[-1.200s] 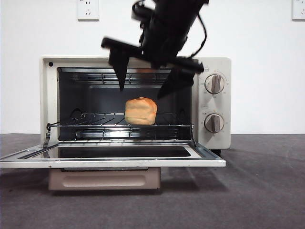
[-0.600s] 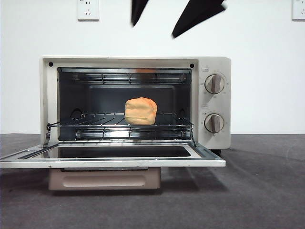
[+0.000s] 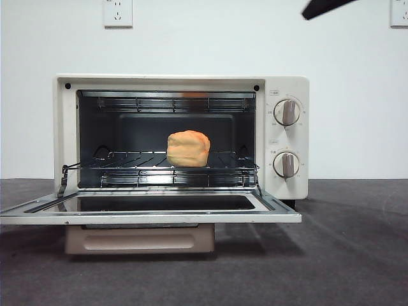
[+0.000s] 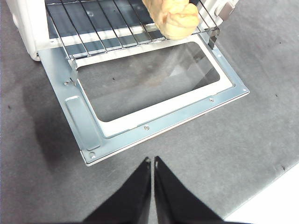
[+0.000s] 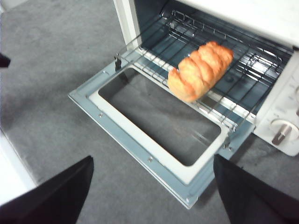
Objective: The left arm flap open the oven, the right arm pick bread and place it into oven, the left arm flap close the oven
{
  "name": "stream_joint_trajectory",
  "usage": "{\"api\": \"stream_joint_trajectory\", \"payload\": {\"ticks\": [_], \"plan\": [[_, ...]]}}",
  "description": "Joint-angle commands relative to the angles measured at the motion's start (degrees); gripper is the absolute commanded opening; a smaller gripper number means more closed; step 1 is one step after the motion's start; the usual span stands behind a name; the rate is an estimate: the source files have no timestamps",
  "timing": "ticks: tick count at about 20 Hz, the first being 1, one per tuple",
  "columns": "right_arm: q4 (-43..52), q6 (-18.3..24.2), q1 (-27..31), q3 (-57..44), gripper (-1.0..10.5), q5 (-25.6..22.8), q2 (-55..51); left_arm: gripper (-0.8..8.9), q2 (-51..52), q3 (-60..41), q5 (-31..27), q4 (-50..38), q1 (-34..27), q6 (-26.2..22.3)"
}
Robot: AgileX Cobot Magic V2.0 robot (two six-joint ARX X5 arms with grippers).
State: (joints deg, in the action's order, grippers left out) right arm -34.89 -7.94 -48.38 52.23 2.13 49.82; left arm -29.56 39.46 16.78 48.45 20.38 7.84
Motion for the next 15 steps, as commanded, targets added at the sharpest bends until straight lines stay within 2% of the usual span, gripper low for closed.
{"api": "stream_joint_trajectory", "payload": {"ticks": [1,7,9,12,15], "plan": [[0.6,0.7,-0.5,-1.7,4.1,1.4,-2.2,0.16,-0.2,0.5,0.2,-0.5,0.2,-0.6],[1.9,0.7,-0.5,-2.4,4.1,1.4,-3.5,0.16,-0.2,0.5,0.2,-2.7,0.2,1.5],[1.8,0.6,-0.6,-2.4,4.1,2.9,-3.5,0.16,-0.4,0.5,0.1,-4.0,0.2,3.0],[1.7,0.4,-0.6,-2.4,4.1,4.0,-3.6,0.15,-2.3,0.1,-2.2,-5.4,0.1,5.1],[1.4,0.5,-0.6,-2.4,4.1,4.0,-3.5,0.14,-6.0,-2.6,-1.6,-14.0,-0.7,9.3]]}}
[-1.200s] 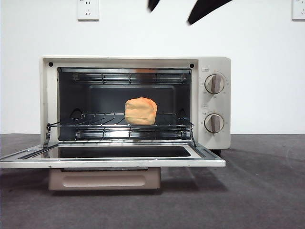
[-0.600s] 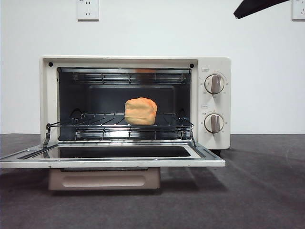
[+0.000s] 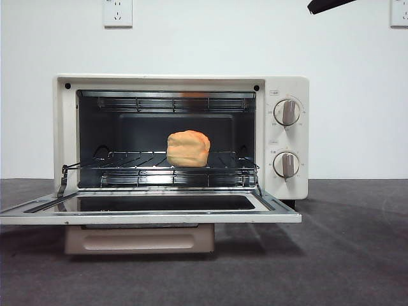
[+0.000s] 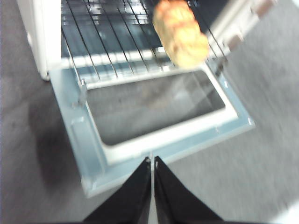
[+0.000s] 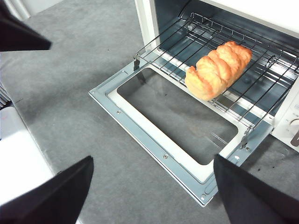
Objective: The left arm flap open the oven, the right arm pick bread and place it into oven, the left arm flap close the oven
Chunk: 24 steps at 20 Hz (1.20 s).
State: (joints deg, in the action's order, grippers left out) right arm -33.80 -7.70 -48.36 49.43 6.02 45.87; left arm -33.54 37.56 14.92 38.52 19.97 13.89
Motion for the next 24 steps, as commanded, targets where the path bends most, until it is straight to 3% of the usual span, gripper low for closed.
{"api": "stream_joint_trajectory", "payload": {"ticks": [1,4,9,14,18,24], "plan": [[0.0,0.2,-0.6,0.4,4.1,0.1,0.4,0.14,-3.7,-1.1,0.4,-6.3,-0.7,3.8],[-1.8,0.3,-0.6,0.4,4.1,0.0,0.4,0.13,-10.9,-1.4,1.7,-9.7,-3.7,3.7],[-4.0,0.4,-0.6,0.4,4.1,0.0,0.4,0.13,-21.6,-1.4,10.8,-17.2,-12.9,3.4],[-3.9,0.7,-0.6,0.4,4.1,0.0,0.4,0.14,-31.2,-1.4,15.2,-17.1,-21.0,-2.0],[-3.5,0.9,-0.6,0.4,4.1,0.0,0.4,0.14,-37.4,-1.4,15.0,-17.3,-21.6,-6.6],[-2.1,0.9,-0.6,0.4,4.1,0.0,0.4,0.14,-45.8,-1.4,14.7,-19.8,-21.6,-7.2]]}}
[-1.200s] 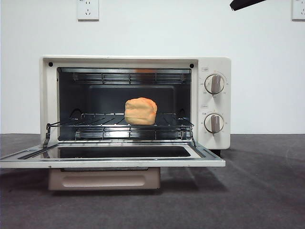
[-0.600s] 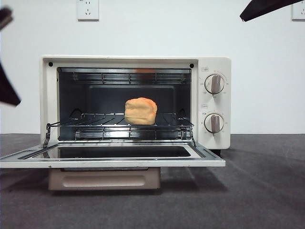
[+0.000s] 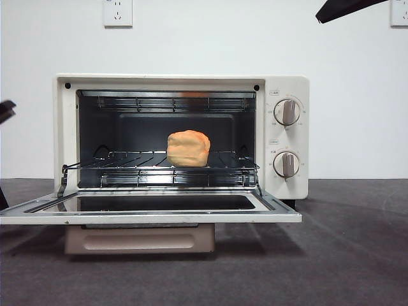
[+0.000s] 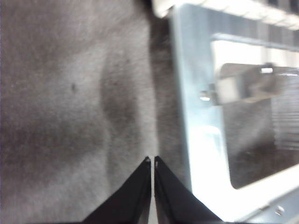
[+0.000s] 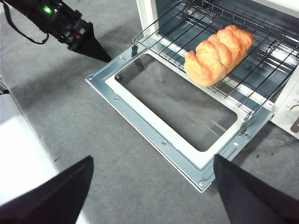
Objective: The left arm flap open the oven, the right arm pick bread and place it into oven, the left arm flap close the oven
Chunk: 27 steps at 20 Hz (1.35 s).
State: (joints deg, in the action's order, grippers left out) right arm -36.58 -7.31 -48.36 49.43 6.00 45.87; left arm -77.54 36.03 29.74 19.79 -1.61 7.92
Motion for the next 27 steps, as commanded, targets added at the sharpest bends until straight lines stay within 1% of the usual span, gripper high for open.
{"api": "stream_joint_trajectory", "payload": {"ticks": [1,3,14,19,27], "plan": [[0.7,0.5,-0.6,0.4,4.1,0.0,0.4,0.14,-3.0,0.1,-0.1,-1.6,0.1,-1.2],[0.7,0.5,-0.6,0.4,4.1,0.0,0.4,0.14,-4.8,0.1,0.4,-1.7,0.2,-1.3],[1.0,0.5,-0.6,0.4,4.1,0.0,0.5,0.14,-8.9,0.1,9.2,-2.8,0.2,-1.0],[1.0,0.5,-0.6,0.4,4.1,-0.1,0.5,0.14,-8.9,0.1,15.5,-3.6,0.2,-0.7],[0.9,0.5,-0.6,0.4,4.1,-0.2,0.5,0.14,-8.9,0.1,20.9,-9.3,0.0,4.0]]}}
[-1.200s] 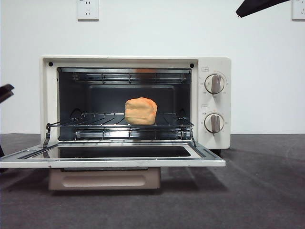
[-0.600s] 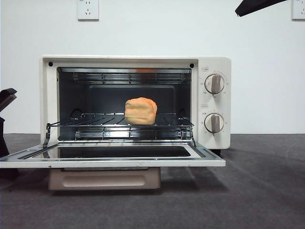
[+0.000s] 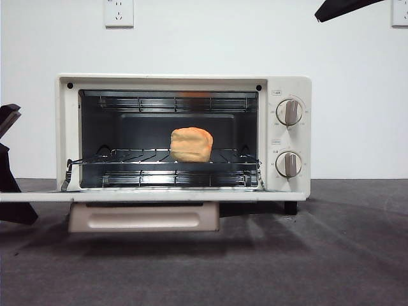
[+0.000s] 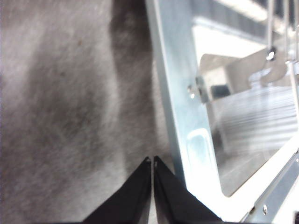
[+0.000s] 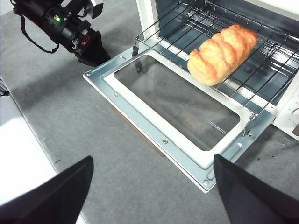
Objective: The left arm flap open the oven, the right arm pick bread and place it into oven, the left arm flap close the oven
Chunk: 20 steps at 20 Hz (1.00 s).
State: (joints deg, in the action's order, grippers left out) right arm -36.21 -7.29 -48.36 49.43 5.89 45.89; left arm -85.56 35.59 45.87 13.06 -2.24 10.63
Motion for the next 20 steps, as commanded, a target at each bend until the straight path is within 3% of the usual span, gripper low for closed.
{"api": "stream_joint_trajectory", "payload": {"ticks": [1,10,20], "plan": [[0.6,0.4,-0.6,0.4,4.1,-0.1,0.4,0.14,-0.8,0.6,5.5,-3.8,0.4,2.1],[0.6,0.2,-0.6,0.4,4.1,-0.1,0.4,0.14,-0.1,0.7,5.8,-12.7,-2.6,7.5],[0.6,-0.2,-0.6,0.4,4.1,-0.1,0.4,0.15,-0.1,0.7,6.5,-32.0,-3.1,19.9]]}}
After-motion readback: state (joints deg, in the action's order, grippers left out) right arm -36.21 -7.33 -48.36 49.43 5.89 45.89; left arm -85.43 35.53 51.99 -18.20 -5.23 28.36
